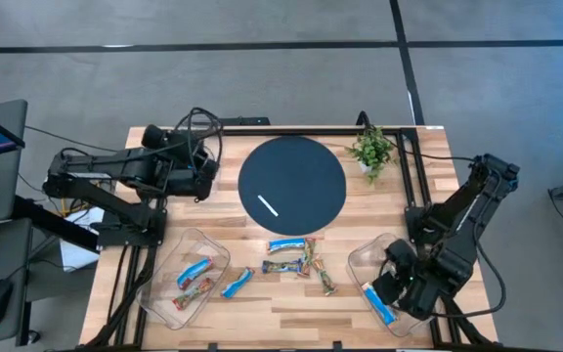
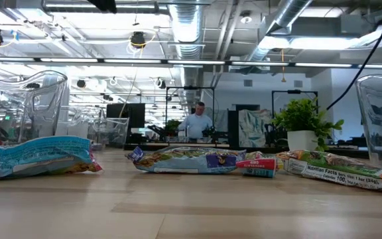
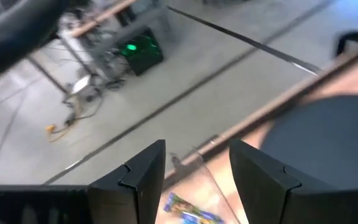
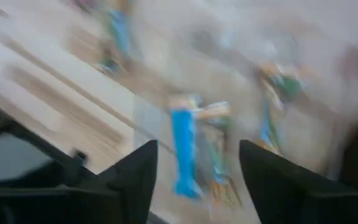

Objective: Pick and place Granola Bars by type
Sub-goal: Put the yellow granola bar into the bottom right transparent bin, then put the blue granola bar into the top transparent bin

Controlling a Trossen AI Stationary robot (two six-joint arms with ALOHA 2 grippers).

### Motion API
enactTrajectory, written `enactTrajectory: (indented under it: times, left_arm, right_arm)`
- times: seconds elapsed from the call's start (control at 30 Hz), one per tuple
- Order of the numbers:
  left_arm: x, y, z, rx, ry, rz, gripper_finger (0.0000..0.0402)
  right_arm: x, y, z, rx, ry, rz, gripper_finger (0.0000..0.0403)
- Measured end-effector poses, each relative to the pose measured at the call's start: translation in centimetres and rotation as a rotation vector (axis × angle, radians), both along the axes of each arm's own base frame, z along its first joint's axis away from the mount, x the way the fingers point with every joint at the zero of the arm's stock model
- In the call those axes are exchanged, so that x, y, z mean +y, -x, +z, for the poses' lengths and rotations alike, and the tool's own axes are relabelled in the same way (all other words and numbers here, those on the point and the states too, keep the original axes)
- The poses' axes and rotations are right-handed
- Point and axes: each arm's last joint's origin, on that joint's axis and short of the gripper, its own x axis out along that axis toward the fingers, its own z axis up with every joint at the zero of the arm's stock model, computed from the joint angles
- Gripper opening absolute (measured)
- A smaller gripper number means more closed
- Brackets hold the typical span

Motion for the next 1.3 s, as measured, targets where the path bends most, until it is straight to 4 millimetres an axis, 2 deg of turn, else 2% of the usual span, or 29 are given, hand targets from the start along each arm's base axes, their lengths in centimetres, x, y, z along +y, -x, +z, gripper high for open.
enactTrajectory:
  times: [0.1,0.2,0.37,0.47,0.7,0.87,0.93,1.03,1.17,1.3]
  left_arm:
    - [-0.3,-1.0,0.1,0.037,0.077,-0.126,0.0174]
    - [-0.8,-2.7,0.4,0.056,0.170,-0.356,0.0174]
    - [-2.1,-6.4,0.3,0.057,0.303,-0.819,0.0174]
    - [-2.5,-8.9,-1.3,0.103,0.362,-0.965,0.0174]
    - [-2.5,-15.1,-8.3,0.299,0.561,-1.110,0.0174]
    - [-2.3,-17.9,-12.3,0.265,0.824,-1.267,0.0174]
    - [-1.9,-18.4,-13.1,0.246,0.908,-1.286,0.0174]
    - [-1.7,-18.9,-14.0,0.245,0.940,-1.275,0.0174]
    - [-3.1,-19.0,-13.9,0.253,0.921,-1.307,0.0174]
    - [-5.0,-18.9,-14.0,0.291,0.860,-1.305,0.0174]
  right_arm:
    - [-0.5,-0.7,0.6,-0.145,0.093,0.031,0.0240]
    - [-1.1,-1.5,1.2,-0.233,0.196,0.094,0.0245]
    - [-2.3,-2.8,1.3,-0.245,0.317,0.220,0.0240]
    - [-3.2,-3.7,1.3,-0.241,0.380,0.248,0.0235]
    - [-5.0,-5.4,1.4,-0.224,0.459,0.283,0.0226]
    - [-5.3,-5.6,1.4,-0.215,0.475,0.312,0.0224]
    - [-5.4,-5.5,1.4,-0.204,0.482,0.317,0.0224]
    - [-5.5,-5.4,1.4,-0.188,0.493,0.321,0.0224]
    - [-5.5,-4.9,1.4,-0.168,0.511,0.341,0.0224]
    - [-5.6,-3.4,2.2,-0.167,0.544,0.383,0.0224]
